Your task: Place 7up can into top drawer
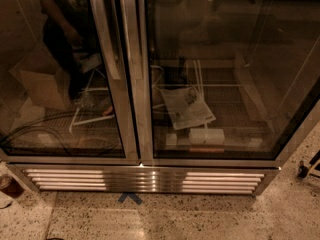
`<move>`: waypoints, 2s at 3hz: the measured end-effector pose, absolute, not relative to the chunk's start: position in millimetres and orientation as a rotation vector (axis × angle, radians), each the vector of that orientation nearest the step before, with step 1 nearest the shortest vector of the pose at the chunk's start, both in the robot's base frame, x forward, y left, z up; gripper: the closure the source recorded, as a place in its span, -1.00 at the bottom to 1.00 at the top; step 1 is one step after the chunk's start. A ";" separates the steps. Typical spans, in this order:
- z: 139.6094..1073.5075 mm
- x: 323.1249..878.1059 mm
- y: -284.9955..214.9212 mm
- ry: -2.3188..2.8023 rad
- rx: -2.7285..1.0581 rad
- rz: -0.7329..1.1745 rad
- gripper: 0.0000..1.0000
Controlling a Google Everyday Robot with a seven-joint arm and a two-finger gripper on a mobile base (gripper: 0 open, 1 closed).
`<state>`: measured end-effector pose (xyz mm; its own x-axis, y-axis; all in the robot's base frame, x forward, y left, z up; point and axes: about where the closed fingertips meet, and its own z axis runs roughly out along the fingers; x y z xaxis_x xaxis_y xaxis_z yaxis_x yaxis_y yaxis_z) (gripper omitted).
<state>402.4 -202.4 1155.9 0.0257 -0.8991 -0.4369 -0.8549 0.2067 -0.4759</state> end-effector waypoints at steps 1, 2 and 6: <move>1139.0 402.0 -199.3 1.820 -1.640 -0.080 -1.00; 1107.1 401.3 -195.6 1.847 -1.668 -0.061 -1.00; 1071.7 406.4 -171.2 1.912 -1.610 -0.092 -1.00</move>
Offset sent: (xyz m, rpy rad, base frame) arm 0.0010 0.0073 -0.1049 -0.0390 0.1410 0.0154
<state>406.4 -171.2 1071.7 -0.0553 -0.9085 -0.4142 -0.8646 0.2510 -0.4353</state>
